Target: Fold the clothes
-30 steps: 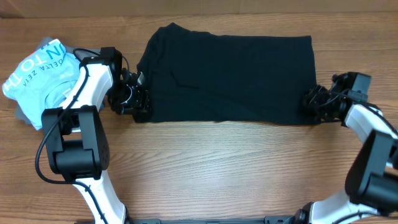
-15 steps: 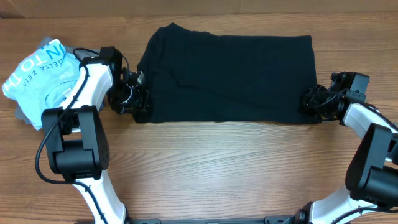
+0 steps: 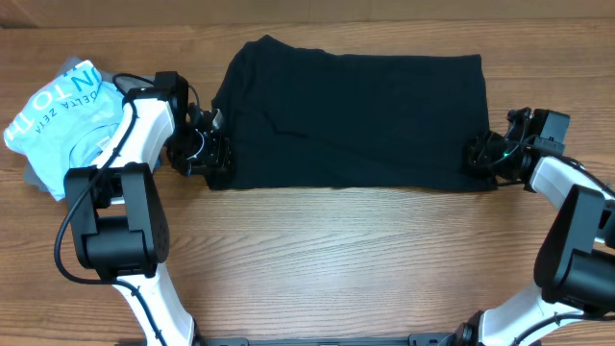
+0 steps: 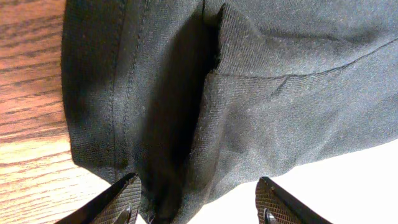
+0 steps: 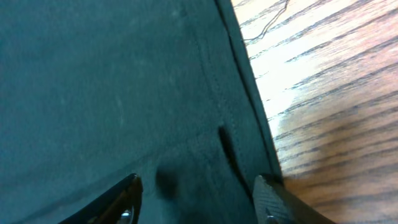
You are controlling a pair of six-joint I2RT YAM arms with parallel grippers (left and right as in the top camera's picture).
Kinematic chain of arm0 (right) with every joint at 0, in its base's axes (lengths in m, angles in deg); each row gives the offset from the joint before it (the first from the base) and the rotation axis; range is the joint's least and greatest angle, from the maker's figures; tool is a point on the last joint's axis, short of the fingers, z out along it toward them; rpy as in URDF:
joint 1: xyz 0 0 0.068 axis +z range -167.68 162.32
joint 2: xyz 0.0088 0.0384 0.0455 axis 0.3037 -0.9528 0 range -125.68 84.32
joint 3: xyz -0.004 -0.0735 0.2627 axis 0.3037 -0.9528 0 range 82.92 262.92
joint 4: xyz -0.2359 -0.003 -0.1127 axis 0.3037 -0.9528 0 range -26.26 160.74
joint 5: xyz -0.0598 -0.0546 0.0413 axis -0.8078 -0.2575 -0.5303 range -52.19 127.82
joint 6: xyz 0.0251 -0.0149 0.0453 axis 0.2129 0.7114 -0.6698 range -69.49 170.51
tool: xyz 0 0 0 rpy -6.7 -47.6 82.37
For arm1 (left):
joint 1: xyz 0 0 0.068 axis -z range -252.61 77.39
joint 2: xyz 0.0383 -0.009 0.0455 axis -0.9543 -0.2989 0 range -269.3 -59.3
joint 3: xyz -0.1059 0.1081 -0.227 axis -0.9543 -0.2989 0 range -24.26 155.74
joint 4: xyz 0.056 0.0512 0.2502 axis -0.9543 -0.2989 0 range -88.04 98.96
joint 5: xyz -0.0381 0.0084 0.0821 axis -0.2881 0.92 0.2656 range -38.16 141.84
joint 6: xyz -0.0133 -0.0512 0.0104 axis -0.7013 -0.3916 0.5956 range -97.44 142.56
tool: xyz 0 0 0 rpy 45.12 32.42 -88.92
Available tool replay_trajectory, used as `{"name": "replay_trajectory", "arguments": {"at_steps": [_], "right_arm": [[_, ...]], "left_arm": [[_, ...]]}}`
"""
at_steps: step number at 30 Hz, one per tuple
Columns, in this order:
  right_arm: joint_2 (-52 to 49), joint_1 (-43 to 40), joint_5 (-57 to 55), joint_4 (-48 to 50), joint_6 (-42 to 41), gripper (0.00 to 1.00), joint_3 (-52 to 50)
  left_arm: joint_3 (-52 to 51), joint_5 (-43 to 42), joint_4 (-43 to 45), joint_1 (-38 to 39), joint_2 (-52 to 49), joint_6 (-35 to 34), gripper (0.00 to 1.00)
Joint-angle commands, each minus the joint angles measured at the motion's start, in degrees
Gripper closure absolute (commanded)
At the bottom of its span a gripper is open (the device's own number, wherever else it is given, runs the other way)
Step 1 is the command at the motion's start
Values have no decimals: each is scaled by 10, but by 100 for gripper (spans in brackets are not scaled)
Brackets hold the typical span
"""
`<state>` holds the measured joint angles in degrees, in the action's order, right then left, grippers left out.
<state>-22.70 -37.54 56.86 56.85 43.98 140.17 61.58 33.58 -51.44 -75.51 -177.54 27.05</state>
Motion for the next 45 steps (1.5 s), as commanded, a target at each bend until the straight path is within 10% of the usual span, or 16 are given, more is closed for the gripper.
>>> {"name": "replay_trajectory", "arguments": {"at_steps": [1,22,35,45], "right_arm": [[-14,-1,-6,6,8,40,14],[-31,-1,-24,21,6,47,28],[-10,-2,3,-19,5,89,51],[-5,-2,-33,-82,6,93,104]], "left_arm": [[1,-7,0,-1,-3,9,38],[1,-7,5,-1,-3,9,37],[1,-7,5,-1,-3,9,37],[1,-7,6,-1,-3,11,36]]}}
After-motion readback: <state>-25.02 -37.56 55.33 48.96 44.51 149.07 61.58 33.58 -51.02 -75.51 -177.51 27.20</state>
